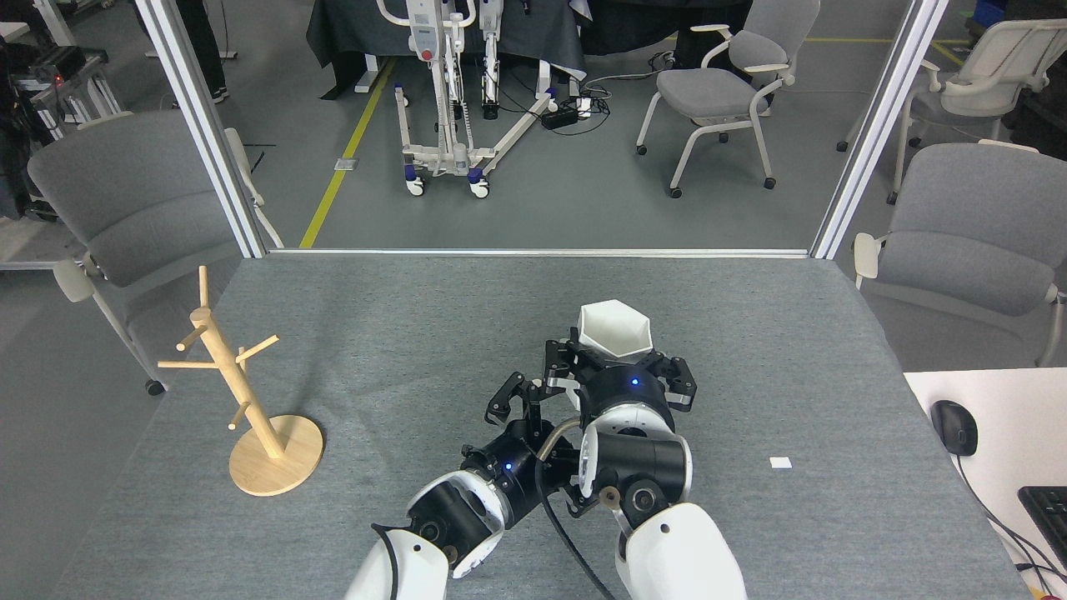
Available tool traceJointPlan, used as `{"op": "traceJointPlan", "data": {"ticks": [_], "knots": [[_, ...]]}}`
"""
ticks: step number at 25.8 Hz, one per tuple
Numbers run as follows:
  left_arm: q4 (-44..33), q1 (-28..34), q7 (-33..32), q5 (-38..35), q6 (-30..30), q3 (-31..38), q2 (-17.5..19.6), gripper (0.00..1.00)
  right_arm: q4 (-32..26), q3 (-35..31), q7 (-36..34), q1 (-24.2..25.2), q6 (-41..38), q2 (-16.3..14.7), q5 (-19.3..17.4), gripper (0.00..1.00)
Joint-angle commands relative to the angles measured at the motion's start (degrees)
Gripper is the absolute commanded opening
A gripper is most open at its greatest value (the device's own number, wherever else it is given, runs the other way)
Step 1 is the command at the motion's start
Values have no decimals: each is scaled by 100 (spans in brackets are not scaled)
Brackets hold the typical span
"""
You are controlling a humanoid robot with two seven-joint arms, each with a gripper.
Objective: Hang cup on storage rack
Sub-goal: 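Grasp the white cup with the left gripper beside the right gripper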
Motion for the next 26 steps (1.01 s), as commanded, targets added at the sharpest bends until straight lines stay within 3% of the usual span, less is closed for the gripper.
{"op": "traceJointPlan", "data": {"ticks": [1,7,21,23,24,25,26], "knots": [[206,-113,-200,94,-46,26,-122,99,18,172,-2,40,136,40,37,10],[346,-218,-236,261,-46,105,-157,99,115,603,-2,83,505,49,116,10],[839,-429,-236,375,7,544,-140,96,264,752,-11,277,566,189,274,11],[821,-412,-236,367,-19,536,-131,75,273,779,-11,294,672,207,274,10],[795,-394,-236,367,-54,536,-96,57,273,779,-11,330,707,233,274,10],[768,-385,-244,375,-133,544,-96,33,282,796,-11,374,716,268,274,10],[760,-368,-262,375,-248,553,-96,0,291,805,-11,400,716,277,274,10]]}}
